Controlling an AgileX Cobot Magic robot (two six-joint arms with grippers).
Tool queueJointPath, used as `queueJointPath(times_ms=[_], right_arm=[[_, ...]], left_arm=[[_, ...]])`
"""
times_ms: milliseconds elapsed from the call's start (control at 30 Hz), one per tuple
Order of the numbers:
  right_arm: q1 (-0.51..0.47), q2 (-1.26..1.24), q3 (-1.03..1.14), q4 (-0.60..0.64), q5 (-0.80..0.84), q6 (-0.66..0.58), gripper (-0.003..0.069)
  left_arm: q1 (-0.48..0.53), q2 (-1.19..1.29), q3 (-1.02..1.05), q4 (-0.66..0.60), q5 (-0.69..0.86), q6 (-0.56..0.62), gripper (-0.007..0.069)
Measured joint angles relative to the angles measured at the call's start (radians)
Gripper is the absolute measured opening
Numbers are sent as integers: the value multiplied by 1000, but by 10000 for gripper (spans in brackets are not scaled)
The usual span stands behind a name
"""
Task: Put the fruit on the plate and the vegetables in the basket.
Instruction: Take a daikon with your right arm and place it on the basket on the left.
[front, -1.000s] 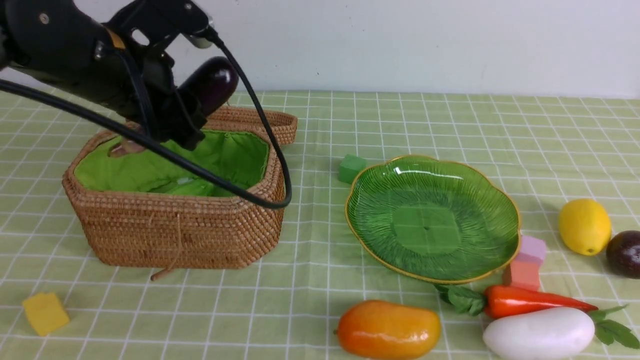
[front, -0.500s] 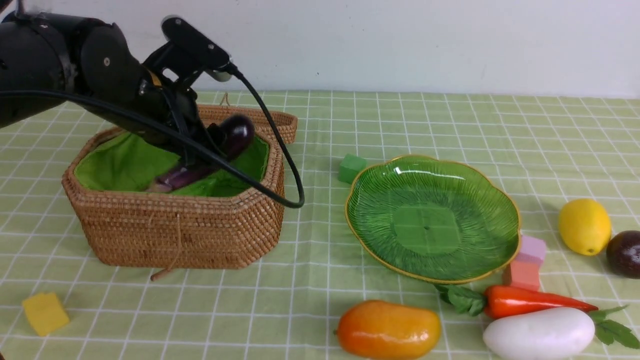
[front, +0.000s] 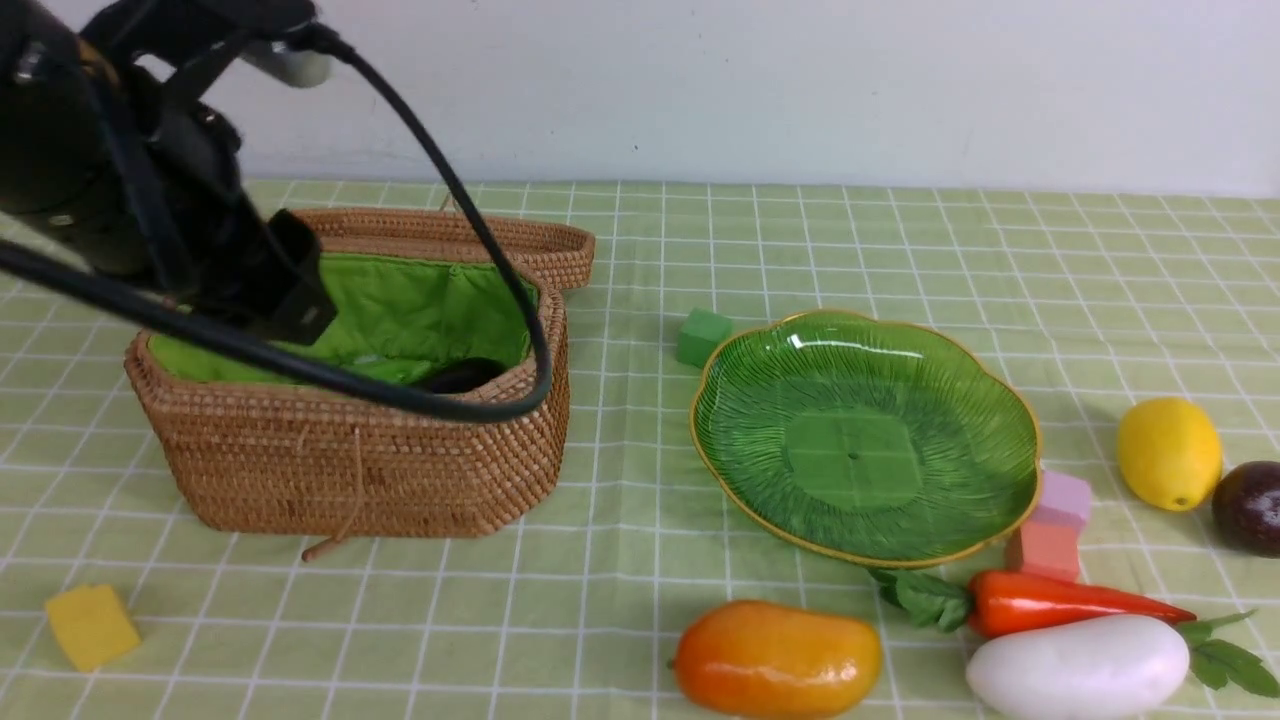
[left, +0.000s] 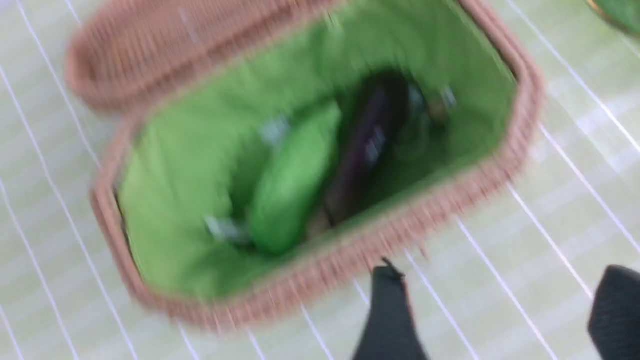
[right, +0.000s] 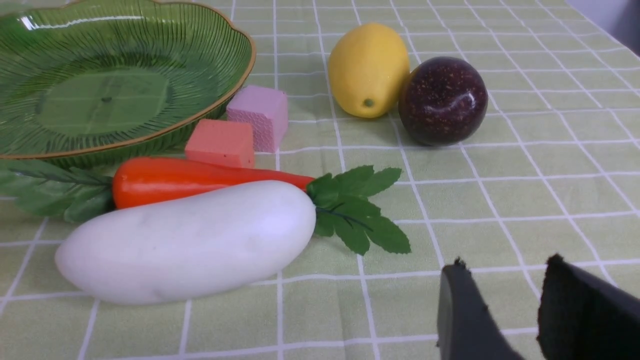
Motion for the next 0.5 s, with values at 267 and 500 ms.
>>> queueJointPath(times_ms=[267, 500], right_arm=[[0, 0, 0, 0, 0, 0, 240], [0, 0, 0, 0, 0, 0, 240]], left_arm=[[0, -213, 46, -3, 181, -350, 64], [0, -430, 276, -137, 181, -308, -13]])
